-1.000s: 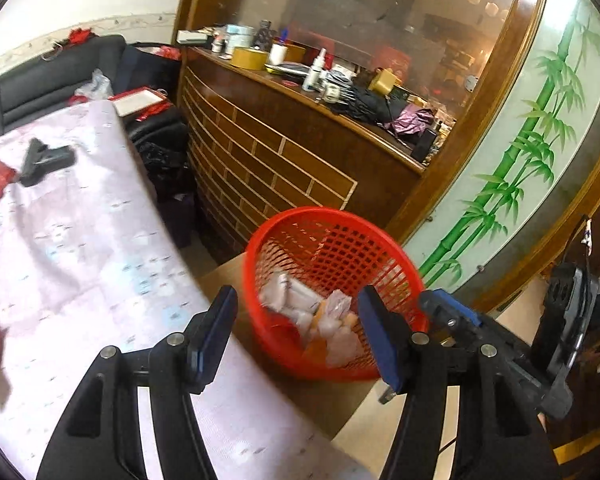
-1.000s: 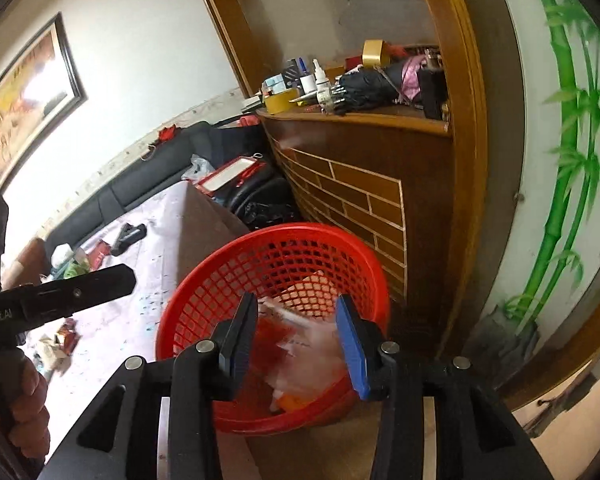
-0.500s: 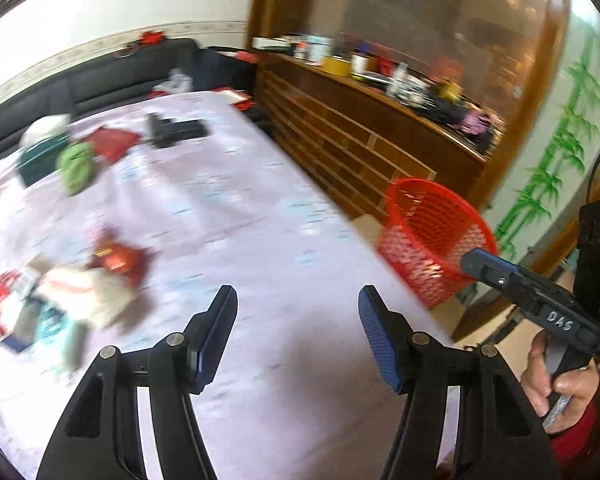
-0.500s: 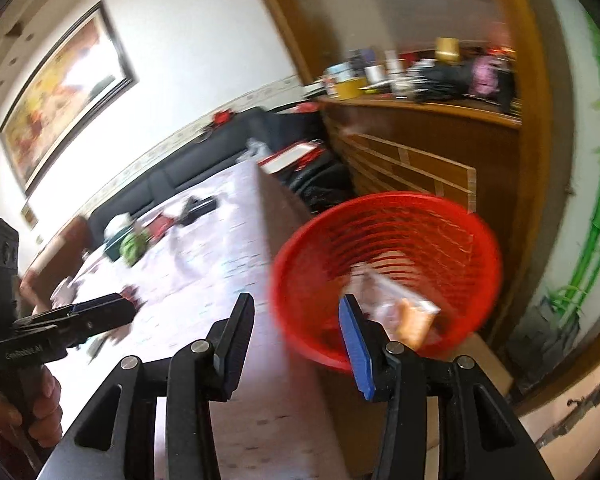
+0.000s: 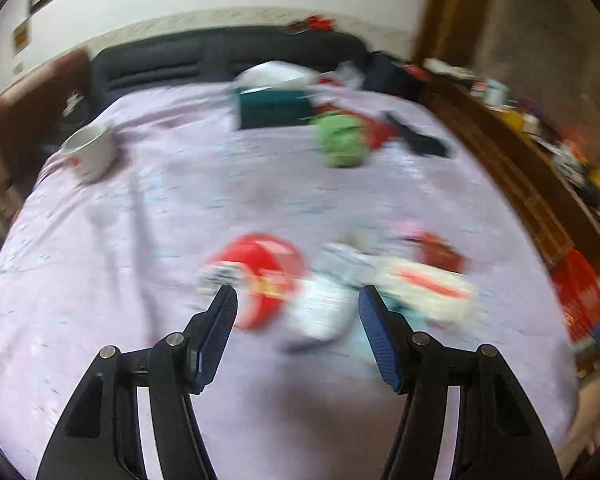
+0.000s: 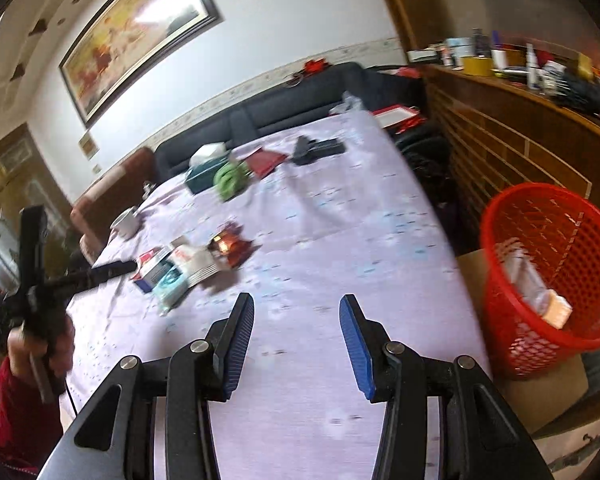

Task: Collect trash
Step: 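Move both open tools back over the table, then grasp the red-and-white paper carton with the left tool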

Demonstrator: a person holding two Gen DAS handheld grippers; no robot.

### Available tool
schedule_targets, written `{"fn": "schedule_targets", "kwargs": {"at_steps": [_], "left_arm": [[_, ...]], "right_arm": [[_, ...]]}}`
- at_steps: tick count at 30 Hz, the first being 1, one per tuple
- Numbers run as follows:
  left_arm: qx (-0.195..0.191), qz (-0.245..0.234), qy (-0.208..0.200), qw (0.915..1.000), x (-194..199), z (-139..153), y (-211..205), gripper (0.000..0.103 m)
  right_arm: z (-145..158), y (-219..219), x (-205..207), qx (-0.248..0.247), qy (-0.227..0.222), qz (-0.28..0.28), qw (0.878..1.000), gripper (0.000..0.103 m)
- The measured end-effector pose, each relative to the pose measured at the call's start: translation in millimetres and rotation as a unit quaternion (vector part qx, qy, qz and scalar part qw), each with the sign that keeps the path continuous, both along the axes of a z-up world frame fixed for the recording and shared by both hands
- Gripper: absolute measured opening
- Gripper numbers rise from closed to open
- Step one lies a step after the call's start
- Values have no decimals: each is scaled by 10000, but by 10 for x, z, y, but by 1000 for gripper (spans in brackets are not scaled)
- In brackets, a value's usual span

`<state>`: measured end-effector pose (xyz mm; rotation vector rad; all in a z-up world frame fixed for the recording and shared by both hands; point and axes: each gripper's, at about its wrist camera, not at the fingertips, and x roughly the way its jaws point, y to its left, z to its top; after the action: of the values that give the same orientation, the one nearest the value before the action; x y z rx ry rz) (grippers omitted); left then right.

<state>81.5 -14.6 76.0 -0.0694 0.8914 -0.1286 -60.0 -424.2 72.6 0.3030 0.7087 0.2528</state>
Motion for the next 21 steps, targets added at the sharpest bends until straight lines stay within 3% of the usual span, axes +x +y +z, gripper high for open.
{"fn": "schedule_targets", "kwargs": {"at_steps": [2, 4, 11, 14, 21], "left_arm": [[-211, 179, 144, 9995, 169, -112, 226, 62], [-348, 8, 312, 9989, 328, -221, 289, 62], [-39, -185, 657, 9977, 586, -612, 128, 66], [22, -172, 415, 9990, 556, -656, 81, 69], [-322, -8, 119, 9994, 368, -549, 115, 26]], "right_arm": [[-6, 105, 10, -62, 10, 68, 10000, 48], [-9, 224, 42, -116, 36, 145, 9998, 49], [-33, 435, 112, -265, 170, 265, 9992, 49], [-31, 501, 127, -299, 192, 276, 9990, 49], [-58, 609, 176, -288, 286, 380, 9985, 49]]}}
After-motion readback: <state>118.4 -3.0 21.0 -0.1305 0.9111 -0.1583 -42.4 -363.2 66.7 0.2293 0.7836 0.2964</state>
